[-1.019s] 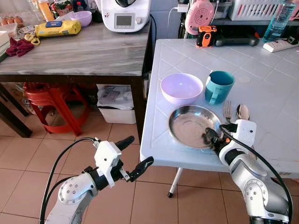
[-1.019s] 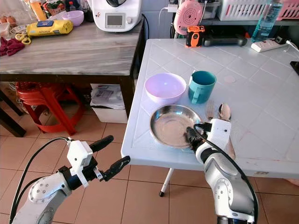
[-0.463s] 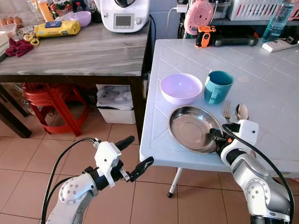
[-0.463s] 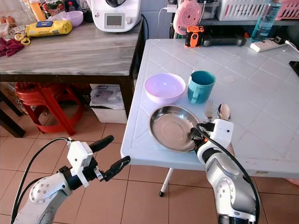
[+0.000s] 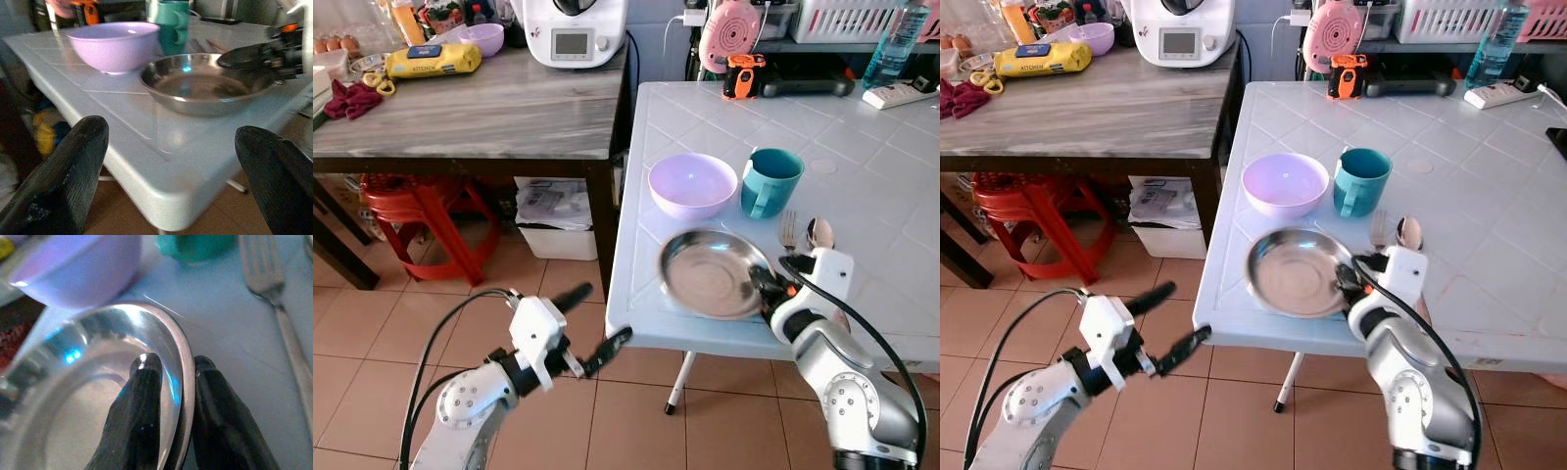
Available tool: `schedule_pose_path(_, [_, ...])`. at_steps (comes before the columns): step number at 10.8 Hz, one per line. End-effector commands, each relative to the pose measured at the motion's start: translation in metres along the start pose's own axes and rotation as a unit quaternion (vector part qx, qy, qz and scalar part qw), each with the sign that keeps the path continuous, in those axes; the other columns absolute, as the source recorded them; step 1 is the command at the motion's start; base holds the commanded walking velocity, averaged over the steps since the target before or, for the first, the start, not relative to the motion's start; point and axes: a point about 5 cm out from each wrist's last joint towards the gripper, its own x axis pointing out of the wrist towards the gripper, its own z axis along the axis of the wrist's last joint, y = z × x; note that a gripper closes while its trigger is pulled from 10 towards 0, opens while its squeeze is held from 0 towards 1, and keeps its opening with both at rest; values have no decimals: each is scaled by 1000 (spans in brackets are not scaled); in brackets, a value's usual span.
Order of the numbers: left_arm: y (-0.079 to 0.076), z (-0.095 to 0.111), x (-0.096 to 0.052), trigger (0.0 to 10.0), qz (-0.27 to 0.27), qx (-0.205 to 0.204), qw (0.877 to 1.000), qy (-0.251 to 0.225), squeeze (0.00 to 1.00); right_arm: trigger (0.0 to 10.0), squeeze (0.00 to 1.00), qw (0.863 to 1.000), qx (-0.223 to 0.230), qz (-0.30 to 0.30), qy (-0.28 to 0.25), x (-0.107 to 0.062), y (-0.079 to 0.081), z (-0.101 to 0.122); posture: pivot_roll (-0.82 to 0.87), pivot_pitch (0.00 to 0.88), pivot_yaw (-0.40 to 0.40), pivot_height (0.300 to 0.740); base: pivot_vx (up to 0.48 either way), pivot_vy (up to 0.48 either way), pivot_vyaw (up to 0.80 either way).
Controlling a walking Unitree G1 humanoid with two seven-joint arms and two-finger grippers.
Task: Setting the table
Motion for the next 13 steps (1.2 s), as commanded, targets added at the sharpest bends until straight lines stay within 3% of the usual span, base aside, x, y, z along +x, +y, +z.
schedule_pose_path(1, [13, 3, -3, 10000, 40, 26, 999, -3, 0, 0, 0, 999, -2, 28, -27, -3, 13, 11, -77, 94, 71, 740, 0, 0, 0])
schedule_pose_path(2, [21, 5, -1, 10000, 74, 26, 997, -9, 0, 549, 0, 998, -18, 41, -49, -6, 20, 16, -77, 88, 69, 740, 0, 0, 0])
schedule_pose_path(4, [34, 11, 6, 10000, 150, 37, 988, -12, 0, 4902, 0, 995, -24, 49, -87, -12, 30, 20, -76, 81, 65, 740, 0, 0, 0])
schedule_pose_path(5, [37, 12, 10, 10000, 181, 41, 983, -11, 0, 10000, 0, 994, -32, 50, -94, -13, 32, 18, -80, 72, 63, 740, 0, 0, 0])
schedule_pose_path(8, [40, 14, 22, 10000, 201, 12, 979, -23, 0, 10000, 0, 992, -44, 51, -102, -12, 35, 19, -83, 64, 55, 740, 0, 80, 0])
schedule_pose_path(13, [38, 18, 29, 10000, 212, -5, 977, -37, 0, 10000, 0, 990, -37, 55, -121, -13, 36, 20, -80, 57, 61, 740, 0, 403, 0])
